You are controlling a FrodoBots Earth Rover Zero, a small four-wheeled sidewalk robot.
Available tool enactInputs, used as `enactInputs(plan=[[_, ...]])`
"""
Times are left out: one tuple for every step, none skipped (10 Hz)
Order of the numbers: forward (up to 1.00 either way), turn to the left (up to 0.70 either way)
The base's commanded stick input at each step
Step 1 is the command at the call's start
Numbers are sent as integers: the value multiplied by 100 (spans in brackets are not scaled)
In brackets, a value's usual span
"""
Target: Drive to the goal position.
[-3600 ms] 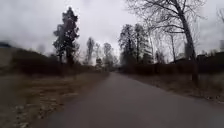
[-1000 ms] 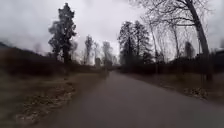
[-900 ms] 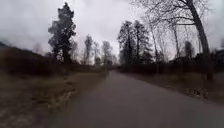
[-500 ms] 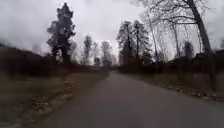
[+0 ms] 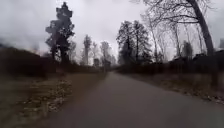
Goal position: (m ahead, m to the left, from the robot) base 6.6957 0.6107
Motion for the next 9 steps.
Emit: enactInputs(plan=[[70, 0], [70, 3], [70, 8], [70, 14], [70, 10], [70, 2], [70, 0], [70, 0], [70, 0]])
